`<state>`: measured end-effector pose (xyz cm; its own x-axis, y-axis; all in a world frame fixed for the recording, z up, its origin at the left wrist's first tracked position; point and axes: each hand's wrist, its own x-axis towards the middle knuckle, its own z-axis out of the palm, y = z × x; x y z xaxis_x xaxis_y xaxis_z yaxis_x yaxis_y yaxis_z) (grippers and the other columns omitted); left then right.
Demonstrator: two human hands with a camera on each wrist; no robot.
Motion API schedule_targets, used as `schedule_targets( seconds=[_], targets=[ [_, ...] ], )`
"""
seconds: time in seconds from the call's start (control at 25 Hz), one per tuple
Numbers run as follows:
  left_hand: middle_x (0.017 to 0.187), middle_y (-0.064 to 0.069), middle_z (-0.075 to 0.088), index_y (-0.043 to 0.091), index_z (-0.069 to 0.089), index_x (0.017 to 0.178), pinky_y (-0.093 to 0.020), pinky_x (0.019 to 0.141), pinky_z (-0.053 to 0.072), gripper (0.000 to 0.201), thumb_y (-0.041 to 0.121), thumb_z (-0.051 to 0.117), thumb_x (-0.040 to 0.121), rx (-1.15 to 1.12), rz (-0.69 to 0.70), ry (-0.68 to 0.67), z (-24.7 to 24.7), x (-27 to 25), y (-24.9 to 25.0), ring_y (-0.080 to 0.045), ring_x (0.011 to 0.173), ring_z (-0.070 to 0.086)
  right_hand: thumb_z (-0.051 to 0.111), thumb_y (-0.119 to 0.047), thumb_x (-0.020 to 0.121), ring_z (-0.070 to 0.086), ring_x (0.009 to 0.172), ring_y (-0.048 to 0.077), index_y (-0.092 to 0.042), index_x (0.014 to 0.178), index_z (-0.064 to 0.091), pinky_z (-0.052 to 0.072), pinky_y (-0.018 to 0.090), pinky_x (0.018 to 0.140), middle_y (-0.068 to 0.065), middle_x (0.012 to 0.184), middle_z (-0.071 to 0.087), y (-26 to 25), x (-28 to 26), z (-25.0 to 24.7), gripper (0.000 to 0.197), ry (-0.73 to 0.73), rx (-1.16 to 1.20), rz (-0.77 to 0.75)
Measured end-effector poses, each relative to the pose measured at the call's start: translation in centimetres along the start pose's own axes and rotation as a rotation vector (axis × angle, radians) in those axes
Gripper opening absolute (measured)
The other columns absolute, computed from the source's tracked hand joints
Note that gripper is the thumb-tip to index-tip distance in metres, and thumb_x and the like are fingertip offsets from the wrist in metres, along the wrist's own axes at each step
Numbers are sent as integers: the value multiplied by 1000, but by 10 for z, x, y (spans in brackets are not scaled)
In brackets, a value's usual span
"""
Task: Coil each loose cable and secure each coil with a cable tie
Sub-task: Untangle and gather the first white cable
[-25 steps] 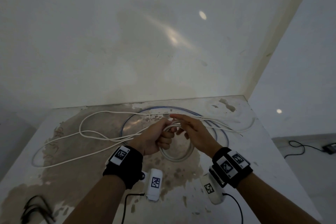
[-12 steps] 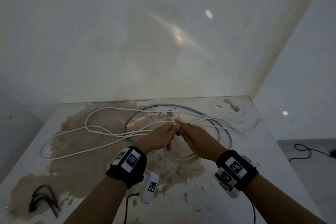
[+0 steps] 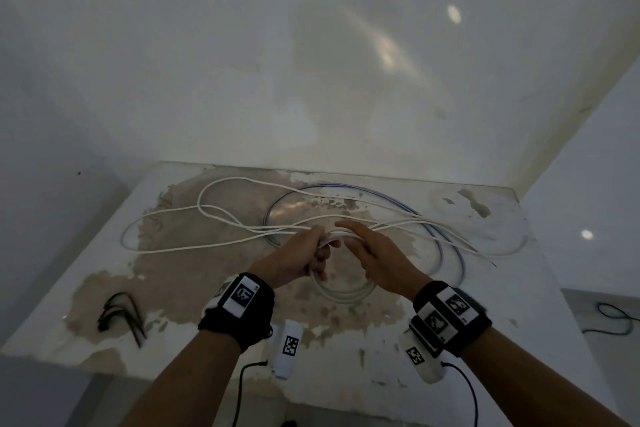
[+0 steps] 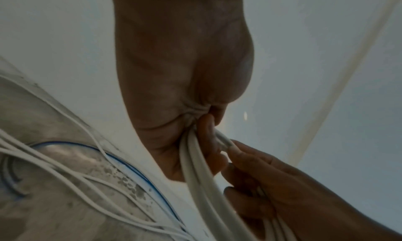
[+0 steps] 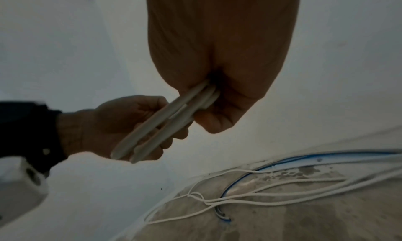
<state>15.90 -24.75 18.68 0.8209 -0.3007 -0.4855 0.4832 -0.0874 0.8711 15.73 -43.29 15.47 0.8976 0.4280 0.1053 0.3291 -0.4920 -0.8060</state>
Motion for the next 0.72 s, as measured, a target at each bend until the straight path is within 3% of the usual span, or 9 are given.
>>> schedule_targets(
  seconds=[0.08,0.16,0.24,0.32,0.36,0.44,0.52,0.56,0.72],
  targets=[
    [55,4,33,7,56,89,-26,48,46,38,26,26,101,-3,-42,-5,-4,-4,-1,-11,39,29,44,-28,105,52,59,5,-24,144,47,41,21,61,-12,73,58,-6,2,6,39,-23,-27,-39],
    [57,3,34,9,56,87,-28,52,47,34,24,27,99,58,-54,-42,-9,-10,1,-11,42,30,42,-32,106,62,75,8,-27,144,46,48,26,71,-6,92,69,-8,1,9,38,-87,-36,-98],
    [58,2,34,10,56,85,-28,52,45,32,21,29,97,66,-64,-82,-12,-16,2,-11,43,29,41,-32,106,64,82,5,-29,140,50,49,24,72,-6,101,69,-12,1,11,35,-138,-28,-129],
    [59,-1,40,7,57,93,-26,50,41,30,19,30,96,-67,-58,-59,-16,-20,2,-12,43,32,41,-26,107,61,66,1,-28,134,55,47,17,61,-16,83,63,-18,2,13,31,-109,52,-98],
    [62,-4,48,4,58,103,-27,52,42,30,16,31,97,-159,-38,-27,-20,-21,1,-14,46,38,41,-24,107,56,54,5,-31,131,56,47,20,55,-16,69,58,-20,3,16,29,-61,108,-77],
    [83,-14,67,2,56,121,-36,71,51,33,12,36,98,-281,15,6,-32,-25,-1,-23,65,59,40,-22,107,50,46,16,-39,123,57,48,28,47,-13,57,55,-22,7,21,28,60,194,-40],
    [103,-16,72,7,59,124,-41,89,52,32,16,40,100,-197,50,7,-43,-31,-6,-30,89,68,41,-21,107,48,44,14,-41,118,57,48,30,46,-14,55,56,-20,13,28,28,154,252,-7],
    [105,-14,72,10,60,123,-42,90,52,30,19,41,102,-119,75,12,-46,-33,-8,-30,93,69,41,-20,107,47,44,12,-41,117,56,48,30,46,-15,55,56,-19,17,32,28,188,260,11],
    [76,-4,49,9,60,114,-37,71,52,30,13,32,105,154,236,125,-52,-26,-8,-17,59,60,41,-23,107,54,44,13,-29,130,56,48,28,47,-9,58,52,-20,26,41,28,179,226,12]
  ],
)
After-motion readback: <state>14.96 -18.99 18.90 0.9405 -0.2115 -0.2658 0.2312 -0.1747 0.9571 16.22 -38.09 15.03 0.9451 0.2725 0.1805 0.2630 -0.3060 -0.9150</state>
